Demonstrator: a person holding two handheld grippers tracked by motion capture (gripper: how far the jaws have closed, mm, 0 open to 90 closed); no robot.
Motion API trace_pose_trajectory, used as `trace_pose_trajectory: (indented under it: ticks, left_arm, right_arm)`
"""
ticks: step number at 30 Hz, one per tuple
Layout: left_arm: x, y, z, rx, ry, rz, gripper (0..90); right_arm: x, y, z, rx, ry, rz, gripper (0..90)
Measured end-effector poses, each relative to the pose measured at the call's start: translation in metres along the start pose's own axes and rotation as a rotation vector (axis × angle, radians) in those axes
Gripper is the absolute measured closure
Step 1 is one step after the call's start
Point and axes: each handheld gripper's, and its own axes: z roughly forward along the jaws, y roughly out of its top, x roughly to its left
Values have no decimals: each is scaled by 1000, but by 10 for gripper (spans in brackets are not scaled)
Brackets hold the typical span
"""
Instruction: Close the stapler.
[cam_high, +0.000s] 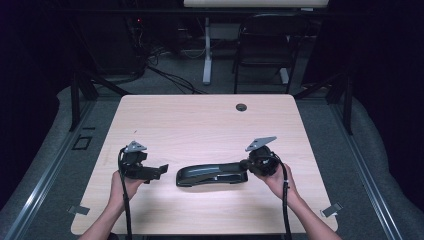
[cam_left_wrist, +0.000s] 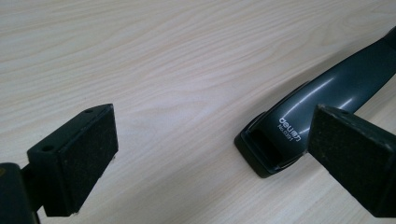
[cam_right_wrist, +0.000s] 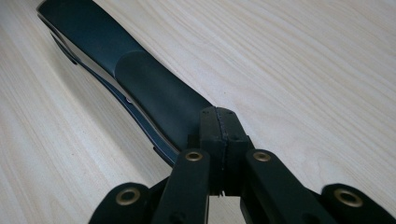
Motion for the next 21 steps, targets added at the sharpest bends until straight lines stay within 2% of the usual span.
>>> trace_pose_trajectory:
  ticks: [3, 5, 11, 13, 14, 21]
  left_arm:
    - [-1, 0, 0, 5, -4, 10, 24]
    - [-1, 0, 1, 7, -6, 12, 24]
    - [-1, 1, 0, 9, -15, 16, 24]
    - [-1, 1, 0, 8, -15, 17, 24]
    - [-1, 1, 0, 5, -14, 15, 24]
    - [0, 1, 0, 15, -23, 26, 24]
  right_arm:
    - [0, 0, -2, -15, 9, -14, 896]
    - [-1, 2, -6, -35, 17, -6, 885]
    - [1, 10, -16, -63, 7, -23, 849]
    - [3, 13, -18, -54, 0, -38, 841]
    - [4, 14, -18, -69, 1, -37, 828]
    - [8, 21, -30, -89, 18, -39, 606]
